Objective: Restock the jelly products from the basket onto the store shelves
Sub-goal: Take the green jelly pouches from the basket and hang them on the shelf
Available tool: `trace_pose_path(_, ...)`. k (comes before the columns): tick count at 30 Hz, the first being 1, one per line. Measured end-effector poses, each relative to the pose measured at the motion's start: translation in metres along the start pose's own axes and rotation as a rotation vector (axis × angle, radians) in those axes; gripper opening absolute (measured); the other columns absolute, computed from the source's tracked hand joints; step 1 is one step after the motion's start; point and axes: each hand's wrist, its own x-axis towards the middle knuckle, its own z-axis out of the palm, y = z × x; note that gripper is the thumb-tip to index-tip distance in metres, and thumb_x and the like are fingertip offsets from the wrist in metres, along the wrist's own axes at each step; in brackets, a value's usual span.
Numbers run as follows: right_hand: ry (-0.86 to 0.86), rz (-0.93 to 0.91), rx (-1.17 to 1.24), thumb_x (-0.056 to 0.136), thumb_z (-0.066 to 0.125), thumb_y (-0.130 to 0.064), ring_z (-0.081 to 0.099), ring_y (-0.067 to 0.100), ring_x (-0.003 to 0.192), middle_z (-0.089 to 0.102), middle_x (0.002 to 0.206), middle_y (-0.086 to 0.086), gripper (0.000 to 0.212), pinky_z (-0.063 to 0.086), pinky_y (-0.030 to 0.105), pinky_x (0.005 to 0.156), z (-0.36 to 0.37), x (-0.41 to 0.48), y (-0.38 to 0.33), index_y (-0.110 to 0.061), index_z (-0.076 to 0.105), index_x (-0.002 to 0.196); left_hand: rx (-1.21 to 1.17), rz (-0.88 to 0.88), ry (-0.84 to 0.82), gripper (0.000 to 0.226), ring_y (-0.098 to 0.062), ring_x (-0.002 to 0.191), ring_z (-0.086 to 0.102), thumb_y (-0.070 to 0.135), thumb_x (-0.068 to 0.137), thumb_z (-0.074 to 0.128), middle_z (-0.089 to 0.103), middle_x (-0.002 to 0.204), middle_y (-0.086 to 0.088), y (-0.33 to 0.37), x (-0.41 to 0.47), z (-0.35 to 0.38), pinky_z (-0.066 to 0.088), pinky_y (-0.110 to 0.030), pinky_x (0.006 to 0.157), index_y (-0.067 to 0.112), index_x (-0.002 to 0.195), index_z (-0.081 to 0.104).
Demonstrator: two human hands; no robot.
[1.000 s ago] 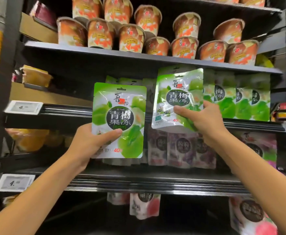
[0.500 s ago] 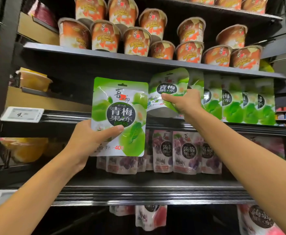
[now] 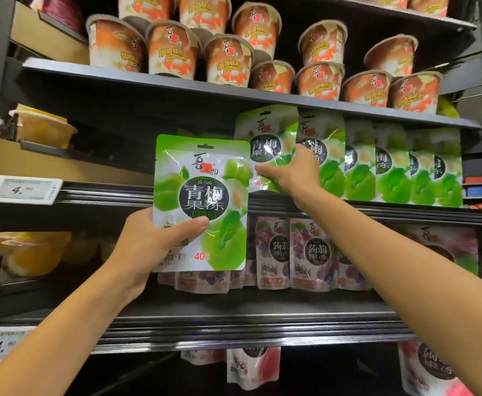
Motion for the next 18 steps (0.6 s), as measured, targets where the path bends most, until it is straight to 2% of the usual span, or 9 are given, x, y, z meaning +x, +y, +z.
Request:
trace_pose_path(2, 0.020, -0.039, -0.038, 0.066, 0.088, -0.043, 0.044, 0.030, 0.134, 0.050, 0.143, 0.013, 0.099, 0.040, 0.040, 0.104, 0.002, -0.003, 0.002, -0.001, 0.040, 0.143, -0.003, -0.003, 0.003, 0.042, -0.021, 0.085, 0.076, 0.033, 0.054, 0.086, 0.078, 0.094, -0.004, -0.002, 0.000, 0.000, 0.061, -0.026, 0.066, 0.018, 0.093, 0.078)
trace_pose_path(6, 0.027, -0.097, -0.061, 0.067, 0.087, -0.045, 0.049, 0.029, 0.124, 0.058, 0.129, 0.011, 0.082, 0.038, 0.032, 0.087, 0.003, -0.004, 0.003, -0.003, 0.049, 0.127, 0.000, -0.009, 0.005, 0.046, -0.021, 0.086, 0.076, 0.033, 0.054, 0.086, 0.078, 0.094, -0.004, -0.005, -0.001, -0.001, 0.060, -0.025, 0.065, 0.016, 0.096, 0.077)
trace_pose_path(9, 0.024, -0.107, -0.039, 0.067, 0.087, -0.043, 0.048, 0.028, 0.122, 0.058, 0.125, 0.010, 0.076, 0.035, 0.030, 0.083, 0.002, -0.004, 0.004, -0.005, 0.049, 0.121, -0.007, -0.016, 0.004, 0.043, -0.021, 0.085, 0.076, 0.032, 0.054, 0.086, 0.078, 0.094, -0.005, -0.006, -0.001, -0.002, 0.060, -0.025, 0.064, 0.017, 0.094, 0.077)
trace_pose_path(13, 0.022, -0.126, -0.021, 0.066, 0.089, -0.040, 0.049, 0.028, 0.120, 0.060, 0.121, 0.007, 0.074, 0.036, 0.029, 0.083, -0.001, -0.007, 0.002, -0.007, 0.051, 0.119, 0.015, -0.020, 0.006, 0.046, -0.021, 0.086, 0.076, 0.034, 0.054, 0.087, 0.078, 0.094, -0.004, -0.007, -0.002, -0.005, 0.061, -0.029, 0.067, 0.017, 0.095, 0.077)
trace_pose_path(15, 0.013, -0.114, 0.019, 0.063, 0.090, -0.039, 0.053, 0.027, 0.116, 0.062, 0.118, 0.006, 0.073, 0.042, 0.033, 0.088, -0.004, -0.009, -0.002, -0.008, 0.052, 0.117, 0.020, -0.028, 0.014, 0.045, -0.022, 0.086, 0.076, 0.036, 0.052, 0.087, 0.078, 0.094, -0.004, -0.007, -0.003, -0.006, 0.061, -0.036, 0.074, 0.019, 0.093, 0.077)
trace_pose_path(18, 0.000, -0.128, 0.094, 0.058, 0.093, -0.036, 0.060, 0.022, 0.105, 0.066, 0.110, 0.002, 0.072, 0.050, 0.039, 0.094, -0.010, -0.015, -0.010, -0.012, 0.055, 0.115, 0.027, -0.035, 0.021, 0.043, -0.021, 0.086, 0.076, 0.039, 0.051, 0.087, 0.078, 0.094, -0.003, -0.007, -0.002, -0.009, 0.057, -0.039, 0.081, 0.025, 0.091, 0.077)
